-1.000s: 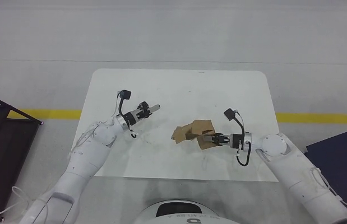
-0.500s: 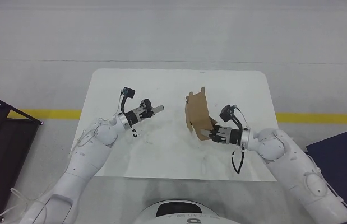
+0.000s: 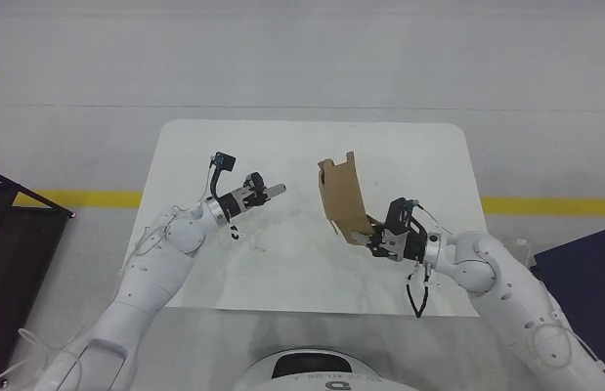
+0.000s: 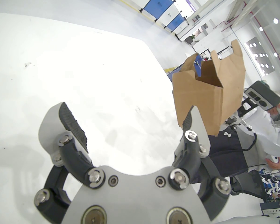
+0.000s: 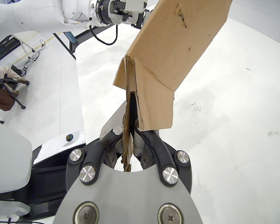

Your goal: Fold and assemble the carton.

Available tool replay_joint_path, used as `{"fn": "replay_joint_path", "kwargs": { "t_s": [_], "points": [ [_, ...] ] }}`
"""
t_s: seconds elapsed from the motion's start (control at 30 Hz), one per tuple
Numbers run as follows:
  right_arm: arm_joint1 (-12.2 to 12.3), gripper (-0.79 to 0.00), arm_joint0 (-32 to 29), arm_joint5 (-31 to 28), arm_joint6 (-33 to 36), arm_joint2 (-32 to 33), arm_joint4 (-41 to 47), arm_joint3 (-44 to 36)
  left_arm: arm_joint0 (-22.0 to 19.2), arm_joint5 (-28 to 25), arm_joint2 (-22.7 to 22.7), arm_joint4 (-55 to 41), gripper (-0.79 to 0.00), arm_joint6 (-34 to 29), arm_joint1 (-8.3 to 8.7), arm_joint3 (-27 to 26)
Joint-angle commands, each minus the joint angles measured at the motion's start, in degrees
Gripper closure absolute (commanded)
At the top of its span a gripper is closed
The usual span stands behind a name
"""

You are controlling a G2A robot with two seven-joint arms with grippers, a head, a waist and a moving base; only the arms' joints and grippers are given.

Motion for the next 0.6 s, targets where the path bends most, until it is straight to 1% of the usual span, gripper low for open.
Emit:
{"fn": "replay_joint_path", "kwargs": {
  "t_s": [0.0, 0.07, 0.2, 0.37, 0.57],
  "points": [
    [0.00, 0.000, 0.02, 0.00, 0.05, -0.02, -0.02, 0.00, 0.23, 0.89, 0.01, 0.71, -0.785, 0.63, -0.02, -0.81],
    [0.00, 0.000, 0.02, 0.00, 0.05, -0.02, -0.02, 0.00, 0.52, 1.79, 0.02, 2.73, -0.785, 1.62, 0.01, -2.38],
    [-0.14, 0.000, 0.13, 0.37, -0.92, -0.18, -1.17, -1.03, 1.03, 1.48, 0.16, 2.90, -0.785, 1.66, -0.02, -4.94],
    [-0.59, 0.000, 0.96, -3.38, -6.44, -0.97, -5.55, -1.46, 1.40, 0.24, 0.43, 0.86, -0.785, 0.53, -0.09, -7.35],
    [-1.23, 0.000, 1.71, -4.78, -13.60, -2.01, -13.22, -0.59, 1.96, -3.15, 0.65, -5.63, -0.785, -1.40, -0.20, -8.78]
  ]
}}
